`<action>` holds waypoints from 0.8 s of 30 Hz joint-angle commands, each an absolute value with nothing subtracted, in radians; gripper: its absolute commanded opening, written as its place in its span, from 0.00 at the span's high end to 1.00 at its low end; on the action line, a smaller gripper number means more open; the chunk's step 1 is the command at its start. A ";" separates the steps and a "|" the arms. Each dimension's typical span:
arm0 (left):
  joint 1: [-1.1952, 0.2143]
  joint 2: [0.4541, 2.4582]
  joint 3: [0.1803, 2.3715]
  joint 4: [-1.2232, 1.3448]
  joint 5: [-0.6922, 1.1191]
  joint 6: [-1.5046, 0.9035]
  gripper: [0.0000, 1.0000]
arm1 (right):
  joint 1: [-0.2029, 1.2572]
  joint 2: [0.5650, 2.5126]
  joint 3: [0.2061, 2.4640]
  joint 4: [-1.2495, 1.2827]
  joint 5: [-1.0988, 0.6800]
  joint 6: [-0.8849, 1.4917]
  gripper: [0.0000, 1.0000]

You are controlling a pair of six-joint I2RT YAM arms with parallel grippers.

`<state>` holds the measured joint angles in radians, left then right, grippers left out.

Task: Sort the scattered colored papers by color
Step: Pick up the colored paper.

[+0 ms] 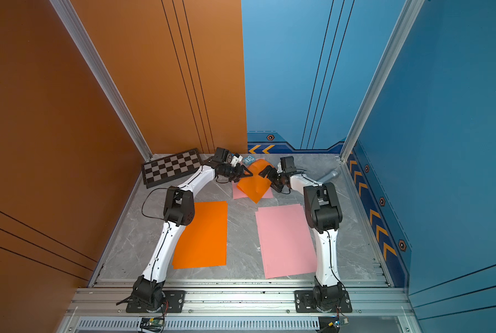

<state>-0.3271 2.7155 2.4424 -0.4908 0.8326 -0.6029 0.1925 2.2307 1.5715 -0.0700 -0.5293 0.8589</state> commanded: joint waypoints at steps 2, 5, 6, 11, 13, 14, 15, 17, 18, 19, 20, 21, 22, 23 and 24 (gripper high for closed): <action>-0.319 2.663 2.461 -0.506 0.875 -0.612 0.62 | 0.181 2.241 1.518 -0.105 -0.529 0.882 0.02; -0.320 2.644 2.446 -0.507 0.872 -0.608 0.65 | 0.173 2.214 1.507 -0.097 -0.534 0.875 0.01; -0.321 2.636 2.442 -0.506 0.872 -0.604 0.66 | 0.169 2.202 1.502 -0.097 -0.532 0.871 0.01; -0.328 2.599 2.447 -0.505 0.877 -0.603 0.69 | 0.146 2.175 1.475 -0.090 -0.534 0.859 0.00; -0.329 2.583 2.452 -0.504 0.877 -0.607 0.70 | 0.136 2.163 1.458 -0.071 -0.538 0.862 0.00; -0.329 2.577 2.453 -0.504 0.874 -0.609 0.72 | 0.132 2.153 1.451 -0.066 -0.535 0.861 0.00; -0.330 2.571 2.455 -0.505 0.875 -0.615 0.72 | 0.128 2.139 1.442 -0.058 -0.534 0.859 0.00; -0.331 2.564 2.458 -0.504 0.878 -0.619 0.73 | 0.119 2.108 1.421 -0.032 -0.538 0.866 0.00; -0.331 2.560 2.458 -0.504 0.878 -0.621 0.73 | 0.114 2.092 1.411 -0.016 -0.542 0.872 0.00; -0.332 2.556 2.457 -0.504 0.877 -0.622 0.74 | 0.109 2.081 1.401 -0.005 -0.544 0.877 0.00; -0.332 2.552 2.457 -0.505 0.877 -0.623 0.74 | 0.105 2.065 1.390 0.010 -0.549 0.885 0.00; -0.334 2.548 2.457 -0.505 0.875 -0.626 0.75 | 0.100 2.038 1.372 0.036 -0.556 0.901 0.00; -0.335 2.544 2.457 -0.505 0.872 -0.627 0.74 | 0.098 2.027 1.351 0.071 -0.570 0.921 0.00; -0.337 2.539 2.458 -0.504 0.870 -0.628 0.75 | 0.095 2.017 1.321 0.130 -0.588 0.960 0.00; -0.338 2.534 2.460 -0.504 0.868 -0.627 0.75 | 0.094 2.010 1.294 0.198 -0.609 1.006 0.00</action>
